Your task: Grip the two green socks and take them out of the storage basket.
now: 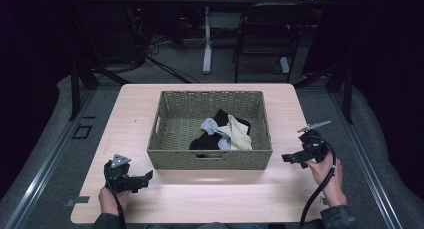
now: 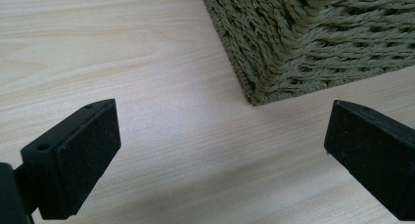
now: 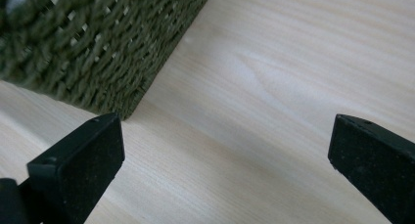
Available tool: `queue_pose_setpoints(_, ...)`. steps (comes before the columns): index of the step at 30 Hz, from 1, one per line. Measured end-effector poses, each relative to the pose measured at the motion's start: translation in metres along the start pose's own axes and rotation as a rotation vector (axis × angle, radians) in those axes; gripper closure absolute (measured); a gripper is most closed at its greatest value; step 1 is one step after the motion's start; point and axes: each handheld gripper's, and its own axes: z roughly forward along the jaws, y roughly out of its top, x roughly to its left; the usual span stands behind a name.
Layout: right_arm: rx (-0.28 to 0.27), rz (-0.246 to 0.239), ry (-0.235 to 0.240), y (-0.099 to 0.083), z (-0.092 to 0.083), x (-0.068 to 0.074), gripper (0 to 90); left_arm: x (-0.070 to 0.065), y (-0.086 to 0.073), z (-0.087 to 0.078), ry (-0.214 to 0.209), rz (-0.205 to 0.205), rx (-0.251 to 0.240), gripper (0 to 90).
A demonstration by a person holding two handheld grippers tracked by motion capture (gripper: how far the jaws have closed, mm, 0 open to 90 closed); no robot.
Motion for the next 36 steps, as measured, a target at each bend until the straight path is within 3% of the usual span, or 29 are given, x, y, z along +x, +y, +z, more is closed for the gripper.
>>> queue_pose_setpoints(11,-0.068,-0.015,0.026,0.021,-0.026,-0.003,0.0,0.0,0.0,0.001,0.005,0.004,0.008,0.1)
queue_pose_setpoints(21,-0.078,-0.057,0.037,0.05,-0.044,0.004,0.0,-0.001,0.0,0.001,0.001,0.006,0.006,0.1)
queue_pose_setpoints(31,-0.077,-0.13,0.059,0.088,-0.053,0.024,0.0,-0.002,0.0,0.001,0.002,0.005,0.001,0.1)
queue_pose_setpoints(36,-0.05,-0.183,0.07,0.112,-0.051,0.043,0.0,-0.001,0.0,0.001,-0.001,0.009,0.008,0.1)
